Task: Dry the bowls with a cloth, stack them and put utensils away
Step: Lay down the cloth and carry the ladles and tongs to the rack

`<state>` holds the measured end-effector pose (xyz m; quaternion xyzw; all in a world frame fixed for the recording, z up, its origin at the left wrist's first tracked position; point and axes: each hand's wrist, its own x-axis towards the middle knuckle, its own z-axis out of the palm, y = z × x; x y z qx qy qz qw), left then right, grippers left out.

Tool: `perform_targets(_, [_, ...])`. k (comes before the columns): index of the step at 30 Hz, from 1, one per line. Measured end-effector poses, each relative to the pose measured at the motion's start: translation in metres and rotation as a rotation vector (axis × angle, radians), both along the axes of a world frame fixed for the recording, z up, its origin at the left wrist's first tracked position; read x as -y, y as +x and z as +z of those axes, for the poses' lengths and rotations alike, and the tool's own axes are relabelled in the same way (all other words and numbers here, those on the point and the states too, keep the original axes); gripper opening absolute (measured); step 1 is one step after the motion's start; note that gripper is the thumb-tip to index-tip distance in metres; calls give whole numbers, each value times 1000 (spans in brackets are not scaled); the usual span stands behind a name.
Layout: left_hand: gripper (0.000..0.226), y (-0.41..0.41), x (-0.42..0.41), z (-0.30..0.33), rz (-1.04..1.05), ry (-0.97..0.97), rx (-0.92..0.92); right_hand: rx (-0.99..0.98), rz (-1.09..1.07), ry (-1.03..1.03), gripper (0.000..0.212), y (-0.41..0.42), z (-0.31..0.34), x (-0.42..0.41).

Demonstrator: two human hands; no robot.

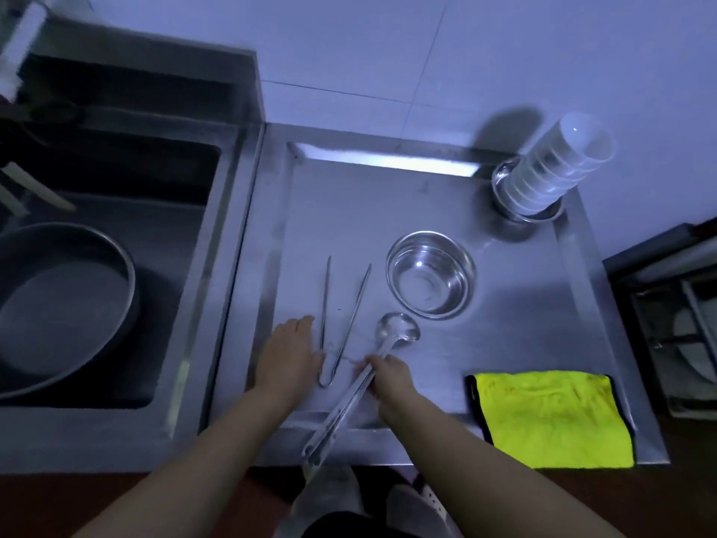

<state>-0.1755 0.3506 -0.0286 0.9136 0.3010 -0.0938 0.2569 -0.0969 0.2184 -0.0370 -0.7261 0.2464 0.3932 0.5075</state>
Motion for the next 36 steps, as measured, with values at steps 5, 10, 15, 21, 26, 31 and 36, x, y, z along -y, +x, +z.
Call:
perform_targets(5, [85, 27, 12, -12, 71, 11, -60, 122, 27, -3, 11, 18, 26, 20])
perform_targets(10, [105, 46, 25, -20, 88, 75, -106, 178, 119, -165, 20, 46, 31, 46])
perform_targets(15, [99, 52, 30, -25, 130, 39, -118, 344, 149, -411, 19, 73, 31, 79])
perform_targets(21, [77, 51, 34, -16, 196, -48, -79, 481, 214, -594, 21, 92, 49, 112])
perform_targets(26, [71, 42, 44, 0, 260, -131, -34, 602, 351, -649, 14, 99, 53, 124])
perform_targets(31, [72, 25, 62, 18, 366, -133, 39, 715, 518, -571, 5, 111, 56, 133])
perform_targets(36, [61, 4, 93, 37, 535, -58, 131, 832, 775, -417, 26, 128, 59, 142])
